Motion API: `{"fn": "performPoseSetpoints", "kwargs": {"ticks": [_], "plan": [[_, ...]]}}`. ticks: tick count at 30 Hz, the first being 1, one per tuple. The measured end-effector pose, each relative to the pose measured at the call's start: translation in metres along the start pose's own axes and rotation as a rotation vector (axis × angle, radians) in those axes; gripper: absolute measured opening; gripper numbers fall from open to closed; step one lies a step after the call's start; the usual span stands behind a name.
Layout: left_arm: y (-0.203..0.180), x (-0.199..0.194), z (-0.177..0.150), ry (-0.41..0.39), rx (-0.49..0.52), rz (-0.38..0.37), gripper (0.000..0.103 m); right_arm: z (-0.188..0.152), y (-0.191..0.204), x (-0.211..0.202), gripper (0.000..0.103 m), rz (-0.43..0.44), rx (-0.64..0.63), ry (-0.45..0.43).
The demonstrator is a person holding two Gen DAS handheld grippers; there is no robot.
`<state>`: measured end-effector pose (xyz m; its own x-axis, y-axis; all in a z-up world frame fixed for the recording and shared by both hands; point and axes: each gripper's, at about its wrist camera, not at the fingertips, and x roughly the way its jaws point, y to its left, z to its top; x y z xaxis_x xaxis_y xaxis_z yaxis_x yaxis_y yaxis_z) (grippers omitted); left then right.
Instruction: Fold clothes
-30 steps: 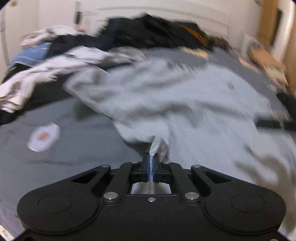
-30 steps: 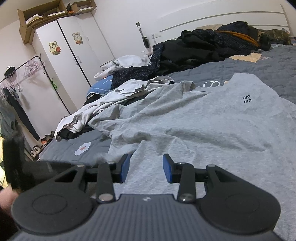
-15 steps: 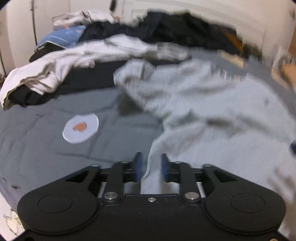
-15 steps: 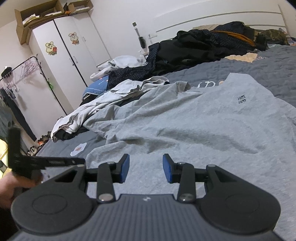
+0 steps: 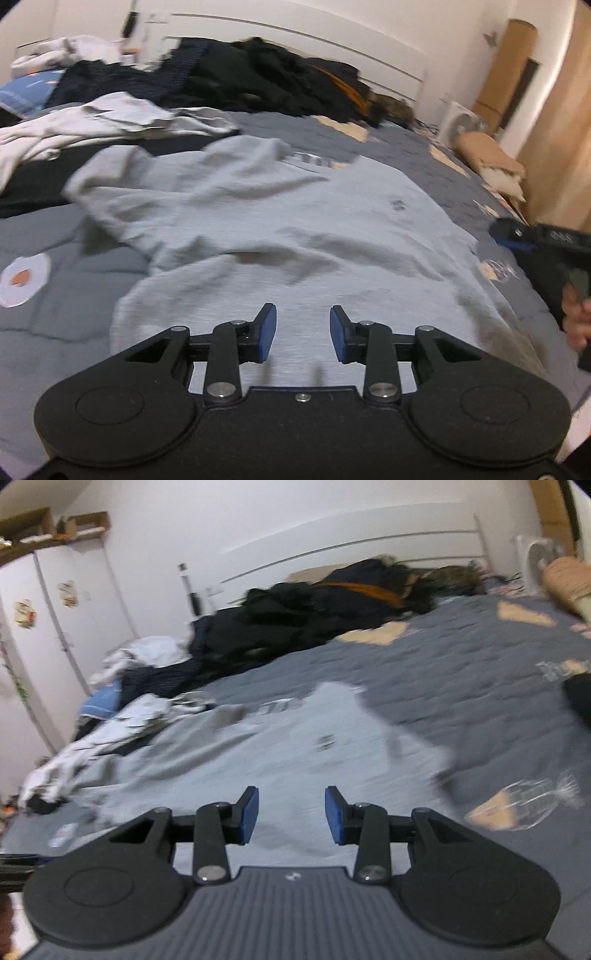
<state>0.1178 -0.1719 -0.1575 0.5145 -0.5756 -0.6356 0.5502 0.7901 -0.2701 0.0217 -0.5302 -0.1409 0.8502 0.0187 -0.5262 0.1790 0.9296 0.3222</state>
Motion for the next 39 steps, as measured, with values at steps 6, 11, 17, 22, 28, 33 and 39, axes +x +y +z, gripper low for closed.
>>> {"fn": "performPoseSetpoints", "kwargs": {"ticks": [6, 11, 17, 22, 28, 33, 39], "plan": [[-0.028, 0.011, 0.005, -0.012, 0.021, -0.112, 0.032, 0.007, -0.05, 0.011, 0.038, -0.102, 0.063, 0.014], [-0.06, 0.023, 0.01, -0.032, 0.058, -0.186, 0.033, 0.012, -0.078, 0.03, 0.038, -0.135, 0.088, 0.043], [-0.085, 0.04, 0.012, -0.032, 0.036, -0.238, 0.033, 0.016, -0.119, 0.049, 0.038, -0.101, 0.278, 0.051], [-0.094, 0.051, 0.011, -0.015, 0.04, -0.244, 0.033, 0.015, -0.134, 0.06, 0.038, -0.135, 0.295, 0.05], [-0.096, 0.056, 0.01, -0.005, 0.037, -0.238, 0.033, 0.012, -0.157, 0.075, 0.038, -0.082, 0.409, 0.044], [-0.098, 0.055, 0.01, -0.003, 0.041, -0.235, 0.033, 0.012, -0.165, 0.088, 0.038, -0.078, 0.422, 0.042], [-0.097, 0.057, 0.01, 0.004, 0.032, -0.227, 0.033, 0.009, -0.158, 0.106, 0.038, -0.048, 0.394, 0.083]]}}
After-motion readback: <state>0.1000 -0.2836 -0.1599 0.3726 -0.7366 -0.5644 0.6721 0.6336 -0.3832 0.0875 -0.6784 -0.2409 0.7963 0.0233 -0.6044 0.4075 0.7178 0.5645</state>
